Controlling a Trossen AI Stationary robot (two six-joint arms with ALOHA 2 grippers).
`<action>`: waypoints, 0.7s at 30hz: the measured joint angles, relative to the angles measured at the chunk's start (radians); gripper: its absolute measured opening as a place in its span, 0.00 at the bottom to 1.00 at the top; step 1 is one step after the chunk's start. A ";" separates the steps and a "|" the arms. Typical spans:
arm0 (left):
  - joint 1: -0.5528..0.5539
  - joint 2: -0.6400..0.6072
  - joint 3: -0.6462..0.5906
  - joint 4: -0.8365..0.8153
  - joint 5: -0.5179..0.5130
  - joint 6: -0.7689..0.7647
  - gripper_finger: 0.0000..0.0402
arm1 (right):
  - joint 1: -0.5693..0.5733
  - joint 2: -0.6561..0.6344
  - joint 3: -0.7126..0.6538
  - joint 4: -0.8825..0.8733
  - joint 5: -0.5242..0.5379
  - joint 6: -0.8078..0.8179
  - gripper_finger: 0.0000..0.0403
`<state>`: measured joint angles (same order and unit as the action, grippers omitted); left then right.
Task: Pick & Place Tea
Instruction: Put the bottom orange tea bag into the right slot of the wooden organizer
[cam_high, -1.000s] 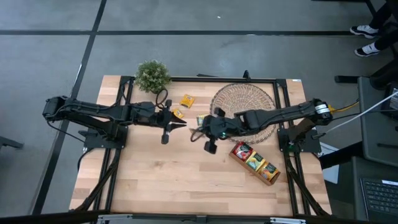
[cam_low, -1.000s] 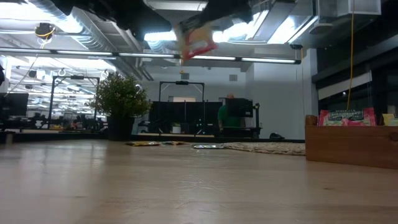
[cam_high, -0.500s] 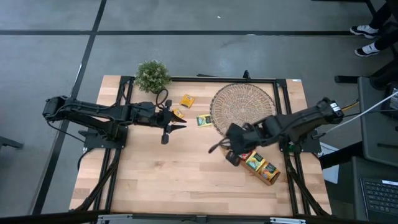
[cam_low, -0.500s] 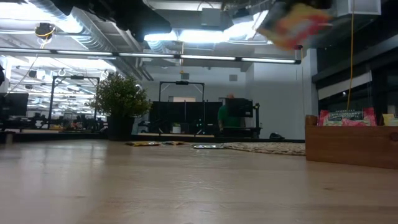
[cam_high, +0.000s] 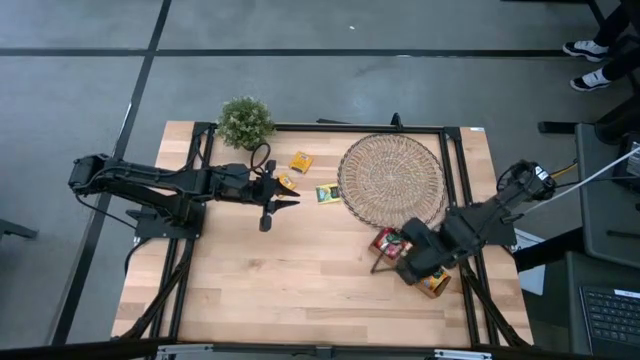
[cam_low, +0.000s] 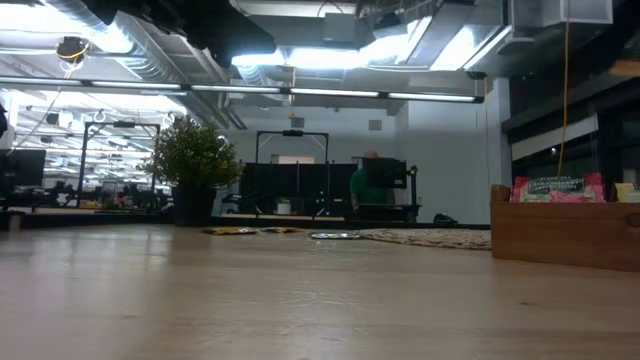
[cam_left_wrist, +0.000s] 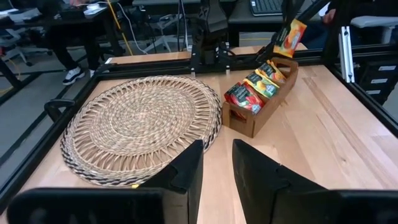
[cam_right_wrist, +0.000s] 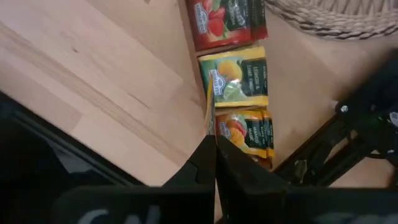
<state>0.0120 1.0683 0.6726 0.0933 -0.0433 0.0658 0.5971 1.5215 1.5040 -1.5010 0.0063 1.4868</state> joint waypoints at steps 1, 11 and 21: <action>0.000 0.000 0.000 0.000 0.000 0.000 0.20 | 0.023 0.000 0.000 -0.002 0.018 0.033 0.01; 0.000 0.000 0.000 0.000 0.010 -0.054 0.21 | 0.294 0.000 -0.021 -0.047 0.257 0.453 0.01; 0.000 0.000 0.000 0.000 0.011 -0.071 0.20 | 0.509 0.001 -0.265 0.057 0.285 0.787 0.01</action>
<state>0.0120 1.0683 0.6724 0.0937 -0.0326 -0.0051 1.1059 1.5227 1.2394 -1.4438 0.2917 2.2736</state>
